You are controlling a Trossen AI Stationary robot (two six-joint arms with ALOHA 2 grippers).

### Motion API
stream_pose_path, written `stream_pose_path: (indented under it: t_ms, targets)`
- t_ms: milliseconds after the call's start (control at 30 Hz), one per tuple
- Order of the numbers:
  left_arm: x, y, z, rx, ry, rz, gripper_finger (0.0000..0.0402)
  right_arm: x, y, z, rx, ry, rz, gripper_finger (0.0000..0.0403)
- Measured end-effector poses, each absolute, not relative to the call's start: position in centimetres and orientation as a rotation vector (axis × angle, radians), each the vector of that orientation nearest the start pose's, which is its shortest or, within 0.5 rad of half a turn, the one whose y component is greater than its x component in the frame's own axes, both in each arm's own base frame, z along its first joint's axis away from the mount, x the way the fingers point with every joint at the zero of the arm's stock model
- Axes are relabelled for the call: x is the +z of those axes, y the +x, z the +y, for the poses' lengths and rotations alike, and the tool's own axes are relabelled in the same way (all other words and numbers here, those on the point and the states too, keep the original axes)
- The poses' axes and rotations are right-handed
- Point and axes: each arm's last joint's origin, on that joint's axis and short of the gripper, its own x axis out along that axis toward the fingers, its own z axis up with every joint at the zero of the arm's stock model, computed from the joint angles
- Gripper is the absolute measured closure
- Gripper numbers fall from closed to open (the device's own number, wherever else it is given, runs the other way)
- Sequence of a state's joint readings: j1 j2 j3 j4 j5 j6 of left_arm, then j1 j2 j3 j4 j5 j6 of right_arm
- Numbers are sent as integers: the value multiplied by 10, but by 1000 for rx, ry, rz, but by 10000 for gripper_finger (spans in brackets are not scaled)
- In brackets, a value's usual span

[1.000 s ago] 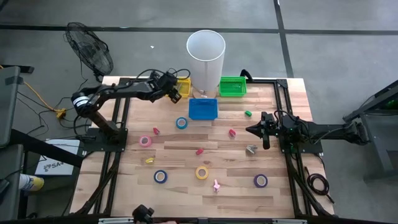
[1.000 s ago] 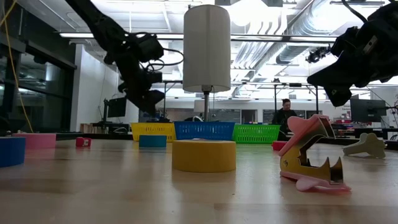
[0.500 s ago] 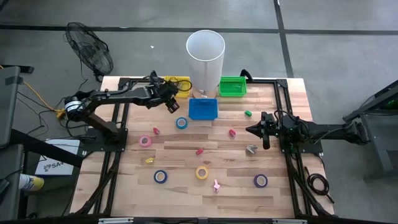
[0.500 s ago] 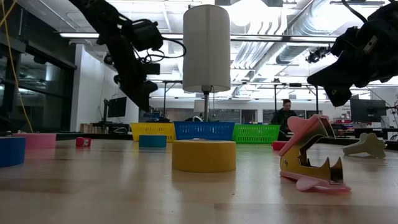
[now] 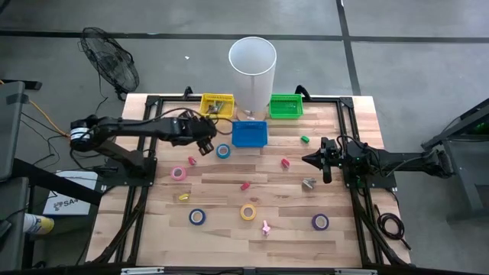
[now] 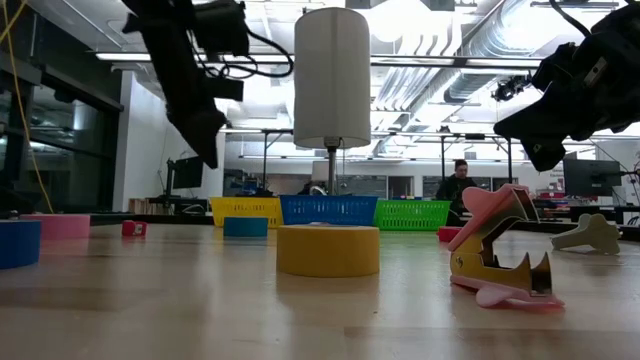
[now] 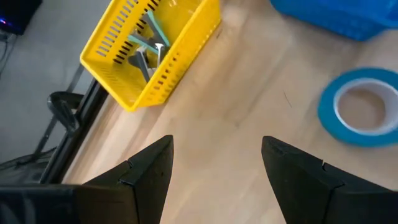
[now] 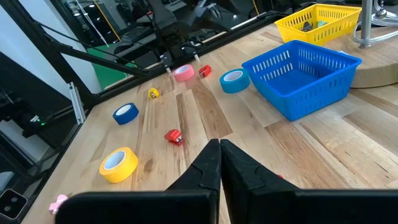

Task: Pick and place Stapler, Stapler remover, tape
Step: Put the pink tape into the blue basket

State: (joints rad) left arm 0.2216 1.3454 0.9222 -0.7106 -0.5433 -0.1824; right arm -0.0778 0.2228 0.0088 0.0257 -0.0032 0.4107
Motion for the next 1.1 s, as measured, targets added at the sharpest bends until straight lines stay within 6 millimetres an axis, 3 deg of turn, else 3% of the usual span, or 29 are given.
stream_pose_path:
  t_ms: [300, 633, 867, 1100]
  targets:
    - [231, 219, 37, 771, 16, 1211, 163, 150, 109, -8, -112, 417, 170, 403]
    - [228, 197, 2, 861, -130, 1333, 163, 150, 109, -8, -112, 417, 170, 403]
    - [208, 189, -25, 705, -192, 1428, 163, 150, 109, -8, -112, 417, 170, 403]
    - [195, 175, -29, 731, -217, 1474, 163, 150, 109, -8, -112, 417, 171, 403]
